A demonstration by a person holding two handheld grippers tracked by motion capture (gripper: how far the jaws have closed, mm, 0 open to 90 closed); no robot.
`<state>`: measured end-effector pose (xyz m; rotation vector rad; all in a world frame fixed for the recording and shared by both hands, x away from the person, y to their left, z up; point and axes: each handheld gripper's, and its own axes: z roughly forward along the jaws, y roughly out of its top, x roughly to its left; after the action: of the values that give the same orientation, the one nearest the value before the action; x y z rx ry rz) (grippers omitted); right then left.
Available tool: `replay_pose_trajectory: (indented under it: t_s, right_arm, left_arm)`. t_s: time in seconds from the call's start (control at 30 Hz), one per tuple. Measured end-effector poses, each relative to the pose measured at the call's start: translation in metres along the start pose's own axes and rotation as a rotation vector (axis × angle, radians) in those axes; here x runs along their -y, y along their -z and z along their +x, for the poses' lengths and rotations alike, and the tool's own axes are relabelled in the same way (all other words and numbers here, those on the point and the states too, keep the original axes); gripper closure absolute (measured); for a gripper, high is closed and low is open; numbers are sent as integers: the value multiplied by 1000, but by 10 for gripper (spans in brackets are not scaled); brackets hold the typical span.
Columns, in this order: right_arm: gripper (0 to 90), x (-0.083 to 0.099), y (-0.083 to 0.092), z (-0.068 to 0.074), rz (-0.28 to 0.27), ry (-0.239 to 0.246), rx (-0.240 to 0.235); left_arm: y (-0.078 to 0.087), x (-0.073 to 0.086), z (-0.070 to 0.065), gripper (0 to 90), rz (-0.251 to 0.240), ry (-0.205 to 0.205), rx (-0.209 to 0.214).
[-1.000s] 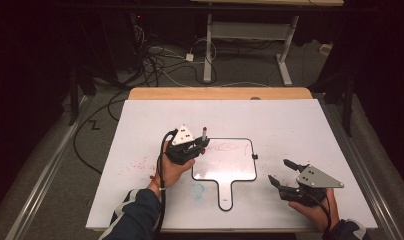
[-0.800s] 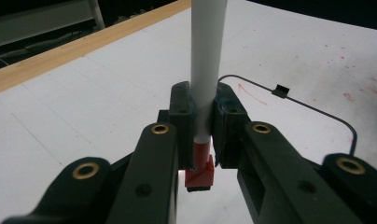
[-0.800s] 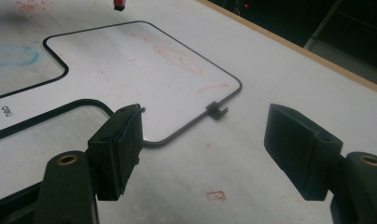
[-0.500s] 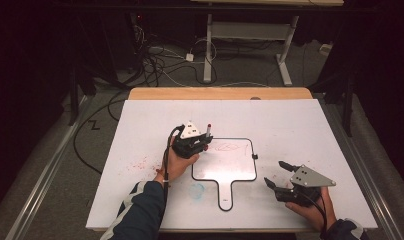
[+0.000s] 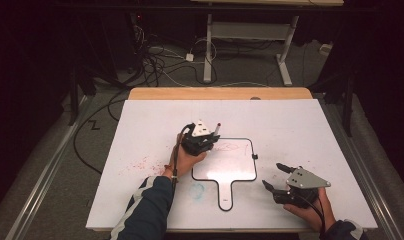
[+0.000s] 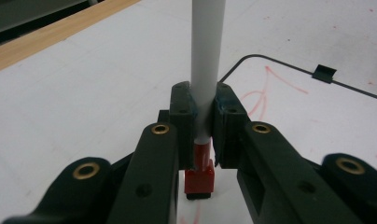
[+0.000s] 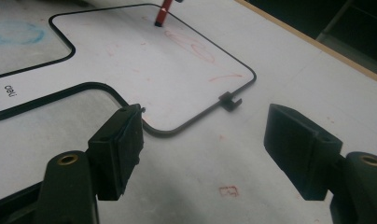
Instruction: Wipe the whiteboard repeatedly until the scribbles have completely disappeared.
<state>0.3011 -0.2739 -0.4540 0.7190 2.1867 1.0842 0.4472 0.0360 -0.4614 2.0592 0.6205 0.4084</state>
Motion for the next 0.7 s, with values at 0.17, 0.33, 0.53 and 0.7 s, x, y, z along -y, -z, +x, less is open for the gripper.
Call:
replay_pose_trajectory:
  t_s: [0.17,0.33,0.53,0.7]
  right_arm:
    - [291,2,-2,1,17,6,-21]
    - [291,2,-1,2,25,20,-21]
    - [293,2,-1,0,24,2,-28]
    - [293,2,-2,1,33,6,-29]
  left_arm:
    - [-6,-5,-7,784,2,-16,29]
    - [3,4,13,784,-7,52,-8]
    - [19,16,19,785,-16,127,0]
    - [6,8,-1,785,-31,89,29]
